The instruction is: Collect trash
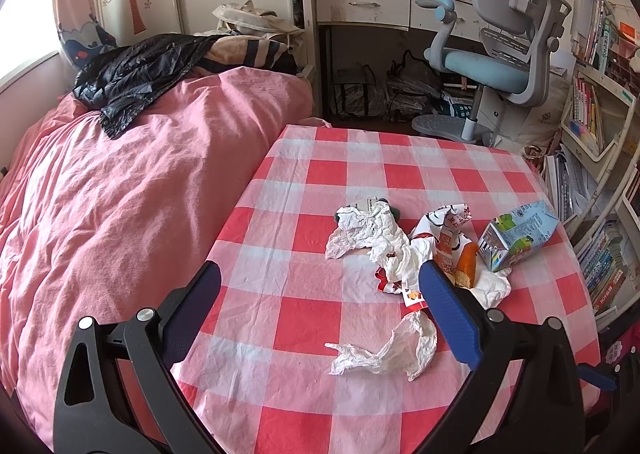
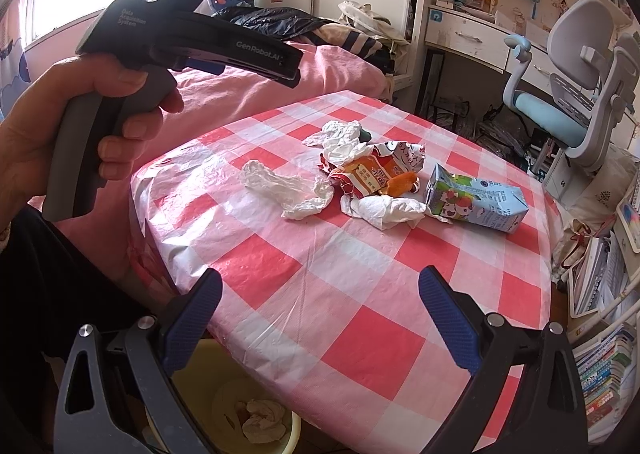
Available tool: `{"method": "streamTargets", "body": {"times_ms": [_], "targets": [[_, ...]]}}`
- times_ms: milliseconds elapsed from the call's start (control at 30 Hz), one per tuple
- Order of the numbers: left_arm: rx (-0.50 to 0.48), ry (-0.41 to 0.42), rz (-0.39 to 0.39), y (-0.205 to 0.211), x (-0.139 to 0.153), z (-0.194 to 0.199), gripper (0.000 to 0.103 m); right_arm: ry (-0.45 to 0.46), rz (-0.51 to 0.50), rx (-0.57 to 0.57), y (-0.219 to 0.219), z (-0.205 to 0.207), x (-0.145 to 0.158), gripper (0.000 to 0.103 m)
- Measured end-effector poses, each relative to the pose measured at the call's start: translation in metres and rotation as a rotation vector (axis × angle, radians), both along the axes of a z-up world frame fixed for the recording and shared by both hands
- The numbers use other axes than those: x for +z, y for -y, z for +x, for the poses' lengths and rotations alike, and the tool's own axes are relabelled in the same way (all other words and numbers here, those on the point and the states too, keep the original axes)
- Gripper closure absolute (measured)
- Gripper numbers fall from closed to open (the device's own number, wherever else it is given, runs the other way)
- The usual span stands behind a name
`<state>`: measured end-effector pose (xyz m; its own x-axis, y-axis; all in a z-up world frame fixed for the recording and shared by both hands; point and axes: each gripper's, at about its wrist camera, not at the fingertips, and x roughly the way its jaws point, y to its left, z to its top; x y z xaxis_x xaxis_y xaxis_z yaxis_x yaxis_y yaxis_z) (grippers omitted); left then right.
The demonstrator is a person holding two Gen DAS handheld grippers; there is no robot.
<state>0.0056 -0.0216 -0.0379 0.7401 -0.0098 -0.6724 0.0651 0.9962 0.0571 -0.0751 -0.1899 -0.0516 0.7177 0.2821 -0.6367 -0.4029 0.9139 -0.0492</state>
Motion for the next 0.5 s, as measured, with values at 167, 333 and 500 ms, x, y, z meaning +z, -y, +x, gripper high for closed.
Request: {"method": "streamTargets", "body": {"times_ms": [167,333,500], "targets": [[-0.002,0.0,0.001,0.0004,-0.0005,0.0,0.007,0.0,0.0,0.0,-0.0002,0.0,-0.0001,0.009],[-0.003,-0.001,0.001,0.0009,-0.0015,-0.0005,0.007,0.0,0.0,0.0,-0.0002,0.0,-0.0001,0.009],[-0.003,-0.001,0.001,0.0007,-0.0013,-0.0002,0.007,0.0,0.0,0.0,-0.0002,0.0001,-0.0001,0.009]]}}
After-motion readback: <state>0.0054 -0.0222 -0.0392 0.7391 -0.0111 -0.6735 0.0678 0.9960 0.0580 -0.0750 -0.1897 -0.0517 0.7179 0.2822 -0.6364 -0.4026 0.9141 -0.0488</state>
